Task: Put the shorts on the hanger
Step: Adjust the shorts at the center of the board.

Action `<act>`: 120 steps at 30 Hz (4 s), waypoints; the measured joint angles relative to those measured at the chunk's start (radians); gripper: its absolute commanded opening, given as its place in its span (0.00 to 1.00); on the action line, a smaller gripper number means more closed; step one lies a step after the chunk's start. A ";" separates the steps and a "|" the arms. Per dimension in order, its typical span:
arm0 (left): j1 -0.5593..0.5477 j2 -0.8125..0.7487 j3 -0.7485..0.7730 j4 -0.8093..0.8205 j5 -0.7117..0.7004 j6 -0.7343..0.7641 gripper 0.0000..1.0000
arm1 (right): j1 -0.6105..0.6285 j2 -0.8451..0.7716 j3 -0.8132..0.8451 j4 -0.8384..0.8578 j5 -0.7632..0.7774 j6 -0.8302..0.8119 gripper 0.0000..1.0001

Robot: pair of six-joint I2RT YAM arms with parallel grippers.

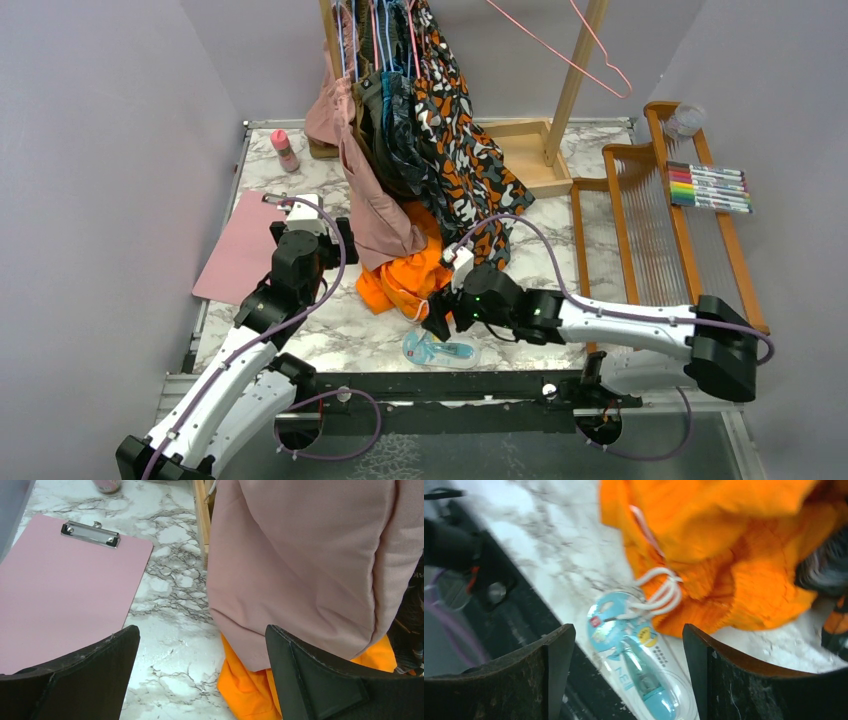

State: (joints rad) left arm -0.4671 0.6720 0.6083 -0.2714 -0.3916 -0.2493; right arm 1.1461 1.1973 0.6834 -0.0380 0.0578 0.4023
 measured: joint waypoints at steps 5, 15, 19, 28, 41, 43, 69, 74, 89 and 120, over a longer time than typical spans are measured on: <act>0.000 -0.002 0.000 0.000 -0.003 0.000 0.99 | -0.003 0.107 -0.031 0.036 0.141 0.115 0.80; -0.003 -0.023 0.000 -0.001 -0.019 0.000 0.98 | -0.003 0.276 0.003 0.170 0.246 0.170 0.54; -0.004 -0.043 0.000 -0.008 -0.031 -0.001 0.98 | -0.003 0.318 0.021 0.207 0.247 0.165 0.31; -0.005 -0.094 0.000 -0.018 -0.075 -0.008 0.98 | -0.003 0.280 0.032 0.205 0.188 0.124 0.01; -0.005 -0.199 -0.002 -0.021 -0.130 -0.016 0.96 | -0.002 -0.157 0.216 -0.064 -0.044 -0.041 0.10; -0.005 -0.204 -0.006 -0.021 -0.133 -0.016 0.96 | -0.002 -0.141 0.278 -0.096 -0.047 -0.066 0.31; -0.005 -0.187 -0.020 -0.005 -0.117 -0.016 0.99 | -0.042 0.180 0.032 -0.058 0.368 0.185 0.57; -0.005 -0.187 -0.022 0.006 -0.101 -0.048 0.99 | -0.055 0.249 0.035 -0.086 0.382 0.185 0.37; -0.006 -0.273 -0.015 0.016 0.329 -0.105 0.89 | -0.072 -0.018 0.047 -0.198 0.398 0.219 0.01; -0.666 0.396 0.145 -0.045 0.080 -0.151 0.94 | -0.074 -0.144 -0.040 -0.241 0.293 0.227 0.01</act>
State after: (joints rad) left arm -1.1328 1.0679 0.7536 -0.3164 -0.3119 -0.4007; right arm 1.0725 1.0531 0.6437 -0.2787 0.3504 0.6296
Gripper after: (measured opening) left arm 0.951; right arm 0.015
